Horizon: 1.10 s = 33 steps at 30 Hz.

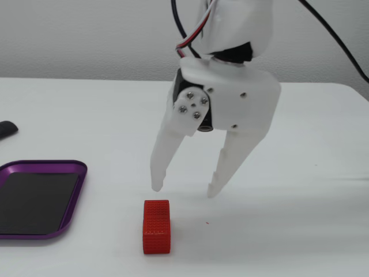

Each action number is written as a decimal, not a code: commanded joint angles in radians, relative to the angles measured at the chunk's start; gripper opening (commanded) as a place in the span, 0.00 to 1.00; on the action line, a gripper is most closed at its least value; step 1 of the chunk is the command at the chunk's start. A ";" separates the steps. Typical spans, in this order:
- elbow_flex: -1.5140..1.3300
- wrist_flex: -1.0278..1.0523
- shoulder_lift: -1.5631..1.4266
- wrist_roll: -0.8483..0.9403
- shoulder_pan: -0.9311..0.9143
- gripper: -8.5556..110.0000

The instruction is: Pick up the cube and place it in the box.

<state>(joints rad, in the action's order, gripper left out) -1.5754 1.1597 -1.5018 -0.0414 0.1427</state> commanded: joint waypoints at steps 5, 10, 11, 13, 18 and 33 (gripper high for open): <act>0.100 -0.048 0.100 -0.011 -0.006 0.23; 0.098 -0.107 0.123 -0.009 -0.006 0.23; 0.098 -0.120 0.124 -0.009 -0.006 0.23; 0.092 -0.160 0.124 -0.009 -0.003 0.23; 0.084 -0.206 0.127 -0.008 -0.006 0.23; 0.097 -0.195 0.267 0.003 0.003 0.20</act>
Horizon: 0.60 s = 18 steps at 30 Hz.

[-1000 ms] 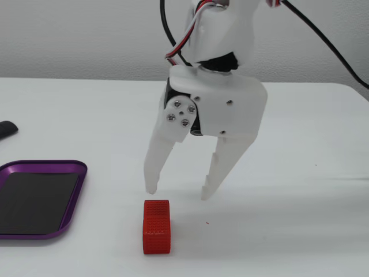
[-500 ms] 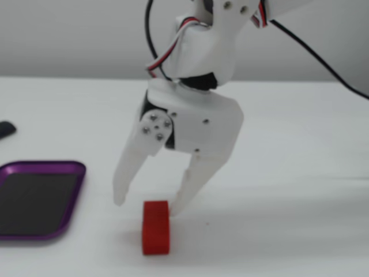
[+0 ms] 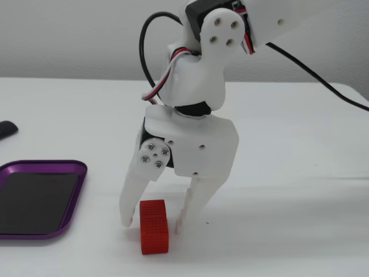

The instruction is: Pick up the cube and place it in the box.

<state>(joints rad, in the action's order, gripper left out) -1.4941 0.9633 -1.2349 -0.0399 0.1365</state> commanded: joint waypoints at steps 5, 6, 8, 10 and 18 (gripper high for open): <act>0.021 0.017 -0.026 0.000 0.011 0.07; 0.034 0.037 -0.044 0.003 0.006 0.07; 0.066 0.083 -0.104 0.003 0.002 0.07; 0.084 0.123 -0.176 0.005 0.000 0.07; 0.075 0.130 -0.489 0.209 -0.003 0.07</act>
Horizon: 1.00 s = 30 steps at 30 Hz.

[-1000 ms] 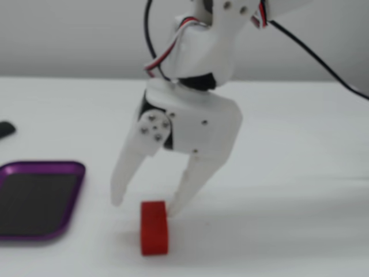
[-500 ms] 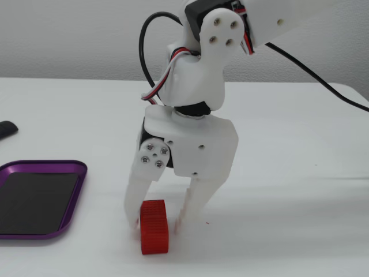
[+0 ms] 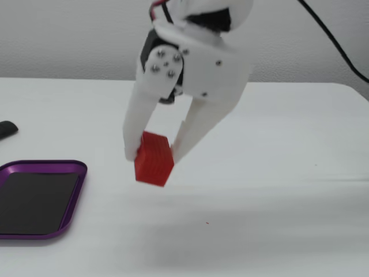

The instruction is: Pick up the cube and place it in the box.

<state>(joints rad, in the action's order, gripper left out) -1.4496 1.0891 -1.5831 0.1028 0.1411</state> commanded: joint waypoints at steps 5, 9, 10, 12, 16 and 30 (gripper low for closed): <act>0.023 -0.080 -0.225 0.152 -0.081 0.07; -0.084 -0.259 -0.192 0.255 -0.170 0.07; -0.115 -0.314 -0.179 0.310 -0.187 0.07; -0.183 -0.433 -0.144 0.403 -0.212 0.07; -0.264 -0.739 -0.051 0.442 -0.249 0.07; -0.067 -0.877 0.299 0.440 -0.262 0.07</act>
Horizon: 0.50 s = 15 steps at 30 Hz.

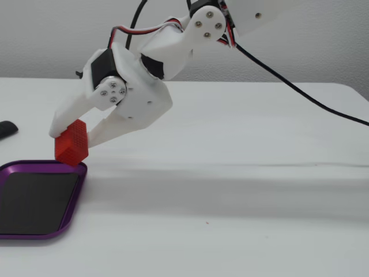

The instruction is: Pick up the cube and place it in the box.

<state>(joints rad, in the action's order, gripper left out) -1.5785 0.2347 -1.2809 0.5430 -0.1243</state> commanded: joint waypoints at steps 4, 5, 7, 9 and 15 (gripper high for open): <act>0.066 -0.008 -0.025 0.000 0.014 0.07; 0.066 -0.005 -0.032 0.000 0.014 0.07; 0.066 -0.005 -0.035 0.000 0.014 0.07; 0.061 -0.005 -0.041 0.000 0.014 0.07; 0.064 -0.002 -0.046 0.000 0.015 0.07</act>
<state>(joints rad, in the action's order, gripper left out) -1.5631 0.2347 -1.2686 0.5430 -0.1181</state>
